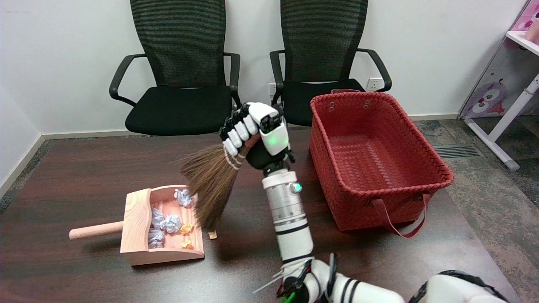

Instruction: Sweep the paper ball into the dustpan.

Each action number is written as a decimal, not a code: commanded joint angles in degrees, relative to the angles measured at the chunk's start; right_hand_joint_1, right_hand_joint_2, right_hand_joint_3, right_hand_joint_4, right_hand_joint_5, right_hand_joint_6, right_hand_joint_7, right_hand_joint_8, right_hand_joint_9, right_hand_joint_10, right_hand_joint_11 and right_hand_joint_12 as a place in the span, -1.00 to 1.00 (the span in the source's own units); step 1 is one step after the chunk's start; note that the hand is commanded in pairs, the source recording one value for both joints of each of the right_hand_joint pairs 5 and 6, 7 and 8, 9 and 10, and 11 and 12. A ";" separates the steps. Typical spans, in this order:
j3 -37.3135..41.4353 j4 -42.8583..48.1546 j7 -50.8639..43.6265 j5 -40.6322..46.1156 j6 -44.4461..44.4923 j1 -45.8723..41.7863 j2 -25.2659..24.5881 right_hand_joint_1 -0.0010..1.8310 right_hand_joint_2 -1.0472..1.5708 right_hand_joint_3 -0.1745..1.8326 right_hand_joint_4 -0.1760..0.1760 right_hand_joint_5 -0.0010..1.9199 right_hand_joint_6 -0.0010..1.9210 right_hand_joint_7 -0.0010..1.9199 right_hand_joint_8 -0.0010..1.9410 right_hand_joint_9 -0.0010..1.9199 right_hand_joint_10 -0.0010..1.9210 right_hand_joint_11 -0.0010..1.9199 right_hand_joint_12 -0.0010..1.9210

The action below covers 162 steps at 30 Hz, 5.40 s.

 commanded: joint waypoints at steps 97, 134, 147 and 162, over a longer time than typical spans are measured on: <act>-2.07 9.97 11.49 9.03 18.63 7.43 -10.12 -0.14 0.29 0.84 -0.04 1.00 1.00 1.00 0.98 1.00 1.00 1.00 1.00; -5.86 -17.61 1.26 6.66 33.51 14.81 14.26 -0.19 0.60 0.80 -0.04 1.00 1.00 1.00 0.98 1.00 1.00 1.00 1.00; -20.76 -7.26 9.89 -7.69 42.22 35.58 24.42 -0.17 0.61 0.83 -0.02 1.00 1.00 1.00 0.98 1.00 1.00 1.00 1.00; -25.81 15.38 26.75 -32.91 33.35 46.73 17.05 -0.16 0.67 0.87 -0.03 1.00 1.00 1.00 0.98 1.00 1.00 1.00 1.00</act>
